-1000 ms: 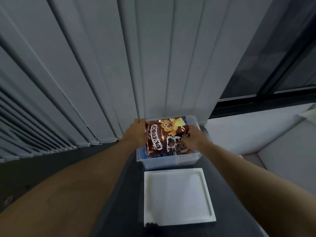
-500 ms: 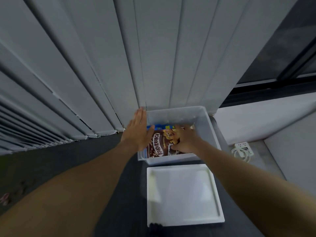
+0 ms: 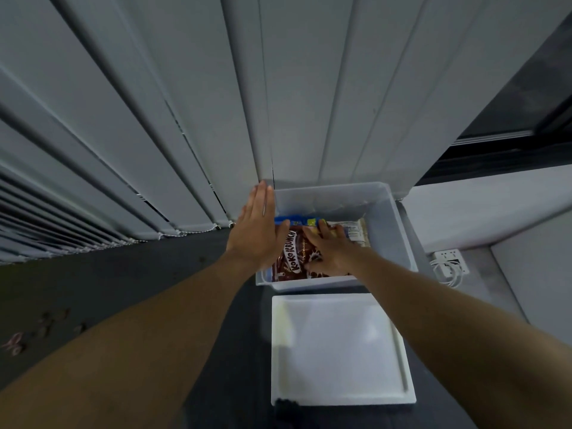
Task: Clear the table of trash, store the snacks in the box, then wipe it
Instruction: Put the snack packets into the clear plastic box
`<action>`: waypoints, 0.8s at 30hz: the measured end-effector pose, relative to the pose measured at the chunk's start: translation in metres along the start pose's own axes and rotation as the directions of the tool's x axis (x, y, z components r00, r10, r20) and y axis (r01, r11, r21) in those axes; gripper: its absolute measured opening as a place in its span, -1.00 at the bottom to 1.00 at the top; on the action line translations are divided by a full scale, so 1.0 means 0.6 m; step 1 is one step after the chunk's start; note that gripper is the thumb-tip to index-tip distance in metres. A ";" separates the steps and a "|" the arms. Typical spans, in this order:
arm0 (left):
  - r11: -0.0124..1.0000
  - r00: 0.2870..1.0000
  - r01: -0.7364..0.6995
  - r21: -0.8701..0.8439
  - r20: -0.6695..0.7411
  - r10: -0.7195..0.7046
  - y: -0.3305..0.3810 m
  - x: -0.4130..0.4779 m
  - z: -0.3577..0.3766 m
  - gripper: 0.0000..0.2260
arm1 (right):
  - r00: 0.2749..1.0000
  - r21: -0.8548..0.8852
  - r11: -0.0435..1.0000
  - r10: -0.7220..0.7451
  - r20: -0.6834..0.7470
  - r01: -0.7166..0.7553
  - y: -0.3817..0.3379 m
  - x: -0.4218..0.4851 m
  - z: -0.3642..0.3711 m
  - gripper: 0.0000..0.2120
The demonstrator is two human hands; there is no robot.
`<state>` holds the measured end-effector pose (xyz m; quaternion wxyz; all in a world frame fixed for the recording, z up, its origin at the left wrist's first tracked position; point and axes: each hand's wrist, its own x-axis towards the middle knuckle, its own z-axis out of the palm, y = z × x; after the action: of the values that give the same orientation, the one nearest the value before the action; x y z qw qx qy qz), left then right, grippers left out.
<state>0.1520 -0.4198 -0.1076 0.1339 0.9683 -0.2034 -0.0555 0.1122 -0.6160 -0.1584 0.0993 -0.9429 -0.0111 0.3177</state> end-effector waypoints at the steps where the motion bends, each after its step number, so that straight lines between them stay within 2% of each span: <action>1: 1.000 1.000 0.004 -0.002 0.004 -0.004 0.001 -0.001 0.000 -0.29 | 1.000 -0.004 1.000 0.002 0.000 -0.002 -0.001 -0.001 0.000 -0.08; 6: 1.000 0.999 0.002 0.030 0.033 -0.003 0.006 -0.002 -0.006 -0.27 | 1.000 0.006 1.000 0.022 -0.017 -0.022 -0.006 -0.015 -0.007 -0.04; 10: 0.993 0.997 -0.011 0.120 0.074 0.002 0.008 0.001 -0.015 -0.28 | 0.998 0.078 0.997 0.013 -0.054 -0.009 -0.003 -0.041 -0.027 -0.07; 15: 0.989 0.991 -0.027 0.145 0.132 0.007 0.014 -0.011 -0.041 -0.32 | 0.954 0.170 0.984 -0.009 -0.300 0.062 -0.002 -0.077 -0.055 -0.17; 18: 0.988 0.991 -0.026 0.154 0.134 0.006 0.025 -0.033 -0.056 -0.35 | 0.900 0.182 0.983 0.073 -0.430 0.007 -0.017 -0.110 -0.067 -0.29; 24: 0.983 0.992 -0.050 0.178 0.120 0.029 0.048 -0.095 -0.089 -0.38 | 0.849 0.208 0.978 0.122 -0.515 -0.014 -0.033 -0.182 -0.067 -0.34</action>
<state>0.0977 -0.4091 -0.0453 0.0344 0.9673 -0.2343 -0.0909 0.0501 -0.6130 -0.0581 0.1798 -0.9790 0.0814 0.0512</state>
